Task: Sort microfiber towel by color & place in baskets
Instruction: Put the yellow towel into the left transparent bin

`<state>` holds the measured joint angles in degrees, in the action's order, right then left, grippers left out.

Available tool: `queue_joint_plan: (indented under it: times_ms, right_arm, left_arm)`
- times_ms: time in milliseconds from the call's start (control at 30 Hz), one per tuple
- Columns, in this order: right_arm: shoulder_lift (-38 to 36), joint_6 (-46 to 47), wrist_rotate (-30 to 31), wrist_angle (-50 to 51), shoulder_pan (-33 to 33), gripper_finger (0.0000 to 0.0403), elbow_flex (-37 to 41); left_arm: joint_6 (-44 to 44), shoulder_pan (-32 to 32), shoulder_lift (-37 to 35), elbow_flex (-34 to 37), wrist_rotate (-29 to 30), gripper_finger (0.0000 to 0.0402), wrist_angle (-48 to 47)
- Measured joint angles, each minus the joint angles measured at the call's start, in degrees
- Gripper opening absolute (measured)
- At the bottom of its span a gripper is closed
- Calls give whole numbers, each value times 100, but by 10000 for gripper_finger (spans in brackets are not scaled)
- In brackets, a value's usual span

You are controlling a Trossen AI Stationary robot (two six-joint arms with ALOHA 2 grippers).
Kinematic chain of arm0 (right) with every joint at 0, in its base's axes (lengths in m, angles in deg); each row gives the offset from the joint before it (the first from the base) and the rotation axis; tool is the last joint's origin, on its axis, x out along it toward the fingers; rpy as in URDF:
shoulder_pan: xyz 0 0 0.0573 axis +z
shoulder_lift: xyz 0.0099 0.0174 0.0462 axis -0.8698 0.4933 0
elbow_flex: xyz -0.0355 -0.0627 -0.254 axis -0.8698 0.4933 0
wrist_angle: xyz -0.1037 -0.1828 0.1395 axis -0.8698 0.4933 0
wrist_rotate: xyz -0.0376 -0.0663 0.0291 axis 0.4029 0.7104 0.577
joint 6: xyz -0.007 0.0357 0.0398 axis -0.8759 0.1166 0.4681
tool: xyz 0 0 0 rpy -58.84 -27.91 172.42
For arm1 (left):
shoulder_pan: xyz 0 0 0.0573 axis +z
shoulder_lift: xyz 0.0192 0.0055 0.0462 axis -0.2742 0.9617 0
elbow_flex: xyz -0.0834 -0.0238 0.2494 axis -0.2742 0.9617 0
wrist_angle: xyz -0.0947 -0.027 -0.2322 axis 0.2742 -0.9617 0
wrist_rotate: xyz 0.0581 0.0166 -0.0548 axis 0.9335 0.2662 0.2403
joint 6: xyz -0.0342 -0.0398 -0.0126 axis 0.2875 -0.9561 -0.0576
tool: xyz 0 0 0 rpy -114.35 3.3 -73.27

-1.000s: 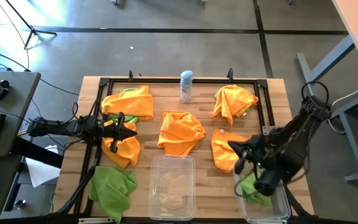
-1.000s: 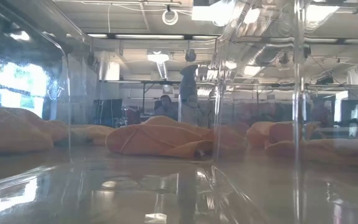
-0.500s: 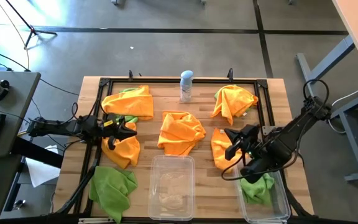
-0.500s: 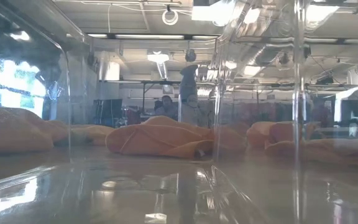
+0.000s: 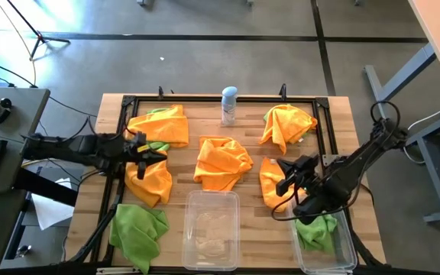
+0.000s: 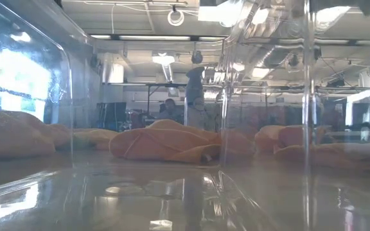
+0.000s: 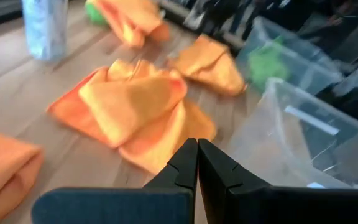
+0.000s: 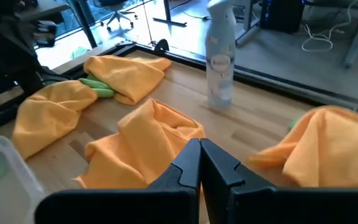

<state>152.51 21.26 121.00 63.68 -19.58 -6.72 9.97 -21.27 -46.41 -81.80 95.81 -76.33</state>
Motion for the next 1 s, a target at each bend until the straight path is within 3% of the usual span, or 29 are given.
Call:
queue_joint_plan:
  times_ms: [133, 267, 400, 500, 733, 867, 1000]
  right_arm:
    - [-174, 44, 9, -900, 2, 0, 654]
    - [-473, -1343, -305, -2800, -141, 0, 1313]
    - [-716, -3692, -1555, -5278, -616, 0, 1891]
    - [-853, -4832, -2695, -6397, -1082, 0, 2221]
    - [-1522, -5807, -4252, -6404, -1980, 0, 2572]
    - [-2096, -6222, -4526, -6040, -2277, 0, 2663]
    - [-2639, -6453, -4527, -5588, -2420, 0, 2672]
  left_arm:
    - [-121, 1, 779, -713, 42, 0, -556]
    - [91, 1, 1397, -1228, 61, 0, -707]
    - [154, 7, 1855, -1555, 239, 0, -703]
    - [129, 8, 2110, -1711, 251, 0, -722]
    - [-499, 1, 2644, -2458, 463, 0, -1824]
    - [-1039, 1, 3014, -2994, 501, 0, -3035]
    - [-1727, 12, 3265, -3159, 180, 0, -3870]
